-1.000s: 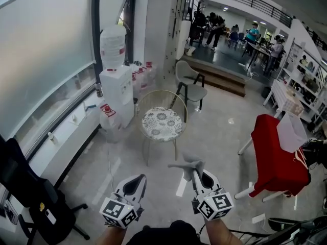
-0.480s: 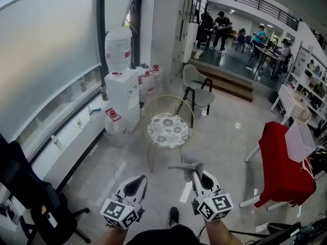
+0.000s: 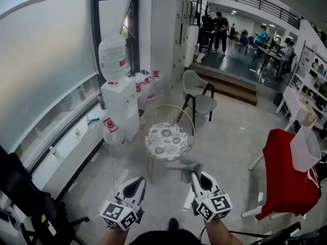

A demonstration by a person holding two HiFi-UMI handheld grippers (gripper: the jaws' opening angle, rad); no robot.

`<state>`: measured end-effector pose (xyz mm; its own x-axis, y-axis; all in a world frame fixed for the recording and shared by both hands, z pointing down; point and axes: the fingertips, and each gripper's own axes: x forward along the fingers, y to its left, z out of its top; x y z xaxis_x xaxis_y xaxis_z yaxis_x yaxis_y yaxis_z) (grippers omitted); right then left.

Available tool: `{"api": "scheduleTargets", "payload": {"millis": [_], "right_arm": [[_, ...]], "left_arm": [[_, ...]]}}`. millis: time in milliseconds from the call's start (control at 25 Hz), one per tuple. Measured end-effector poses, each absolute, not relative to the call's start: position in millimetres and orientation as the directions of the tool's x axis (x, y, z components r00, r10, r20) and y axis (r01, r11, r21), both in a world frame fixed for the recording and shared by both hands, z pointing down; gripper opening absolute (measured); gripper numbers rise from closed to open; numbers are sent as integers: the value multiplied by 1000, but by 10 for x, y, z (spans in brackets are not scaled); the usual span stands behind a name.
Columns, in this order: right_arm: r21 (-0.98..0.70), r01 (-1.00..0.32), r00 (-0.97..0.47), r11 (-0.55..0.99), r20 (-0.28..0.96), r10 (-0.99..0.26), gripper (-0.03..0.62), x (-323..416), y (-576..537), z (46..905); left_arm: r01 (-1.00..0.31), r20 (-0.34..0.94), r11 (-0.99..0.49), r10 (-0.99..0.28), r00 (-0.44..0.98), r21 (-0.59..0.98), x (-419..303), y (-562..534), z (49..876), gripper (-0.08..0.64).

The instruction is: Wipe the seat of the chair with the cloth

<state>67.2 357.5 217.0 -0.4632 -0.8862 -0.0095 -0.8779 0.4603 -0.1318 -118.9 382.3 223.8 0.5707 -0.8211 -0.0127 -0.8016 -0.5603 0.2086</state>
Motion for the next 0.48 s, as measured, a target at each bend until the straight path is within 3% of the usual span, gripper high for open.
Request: {"api": "scheduleTargets", "payload": {"millis": [480], "right_arm": [[-147, -871, -472, 469, -16, -881, 26, 1329, 2881, 2200]], "left_arm": [[-810, -6, -547, -830, 558, 213, -610, 3095, 2254, 6]]}}
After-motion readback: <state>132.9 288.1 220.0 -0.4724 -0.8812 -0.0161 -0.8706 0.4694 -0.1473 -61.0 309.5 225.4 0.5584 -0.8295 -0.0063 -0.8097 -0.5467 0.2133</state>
